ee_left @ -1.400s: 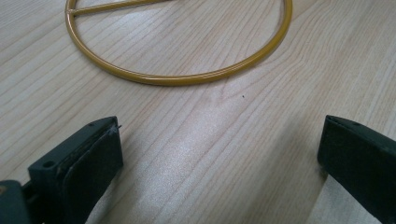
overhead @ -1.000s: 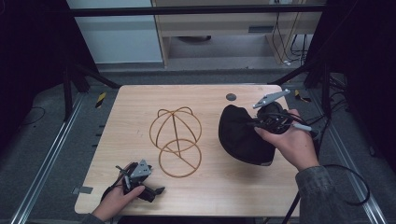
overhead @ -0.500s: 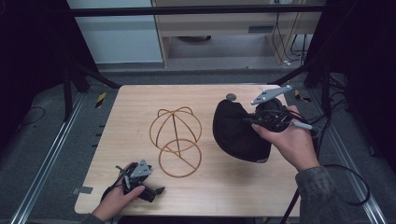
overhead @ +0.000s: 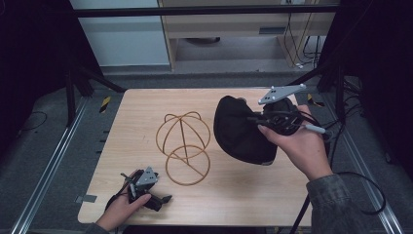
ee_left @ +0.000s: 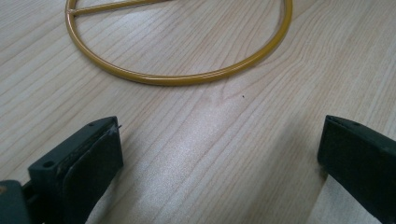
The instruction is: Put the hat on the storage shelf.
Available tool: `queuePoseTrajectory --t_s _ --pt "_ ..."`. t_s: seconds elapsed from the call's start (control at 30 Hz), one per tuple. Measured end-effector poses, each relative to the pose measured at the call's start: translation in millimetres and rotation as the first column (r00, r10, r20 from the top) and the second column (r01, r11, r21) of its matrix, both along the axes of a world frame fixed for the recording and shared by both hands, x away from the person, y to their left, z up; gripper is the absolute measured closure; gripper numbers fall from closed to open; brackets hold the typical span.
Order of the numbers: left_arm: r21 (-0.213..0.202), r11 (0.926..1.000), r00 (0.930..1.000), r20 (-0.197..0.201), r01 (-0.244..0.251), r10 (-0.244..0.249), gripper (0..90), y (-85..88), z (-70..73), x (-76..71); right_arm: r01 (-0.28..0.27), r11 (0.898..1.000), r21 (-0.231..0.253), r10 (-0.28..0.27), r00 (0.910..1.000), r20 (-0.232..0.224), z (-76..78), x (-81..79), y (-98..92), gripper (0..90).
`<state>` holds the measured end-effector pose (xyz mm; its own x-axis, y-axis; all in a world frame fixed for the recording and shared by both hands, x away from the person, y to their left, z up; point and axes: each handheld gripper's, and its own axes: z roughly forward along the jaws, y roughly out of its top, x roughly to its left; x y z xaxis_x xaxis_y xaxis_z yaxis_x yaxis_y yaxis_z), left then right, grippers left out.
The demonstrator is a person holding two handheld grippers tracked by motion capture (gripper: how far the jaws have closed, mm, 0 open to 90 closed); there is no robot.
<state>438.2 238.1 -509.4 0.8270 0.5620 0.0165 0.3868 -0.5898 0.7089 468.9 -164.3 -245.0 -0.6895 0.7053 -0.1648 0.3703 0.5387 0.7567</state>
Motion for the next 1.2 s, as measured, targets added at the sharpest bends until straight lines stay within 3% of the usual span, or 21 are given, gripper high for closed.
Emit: queuePoseTrajectory --t_s 0.6,1.2 --pt "0.002 1.0 1.0 -0.001 0.001 -0.001 0.0 0.1 0.2 0.0 -0.018 0.998 0.057 0.014 0.9981 0.06 22.2 -7.4 9.9 76.7" --pt "0.001 1.0 1.0 -0.001 0.0 0.0 0.0 0.0 0.1 0.0 -0.054 0.997 0.06 0.048 0.9947 0.091 46.8 -13.1 25.8 76.6"
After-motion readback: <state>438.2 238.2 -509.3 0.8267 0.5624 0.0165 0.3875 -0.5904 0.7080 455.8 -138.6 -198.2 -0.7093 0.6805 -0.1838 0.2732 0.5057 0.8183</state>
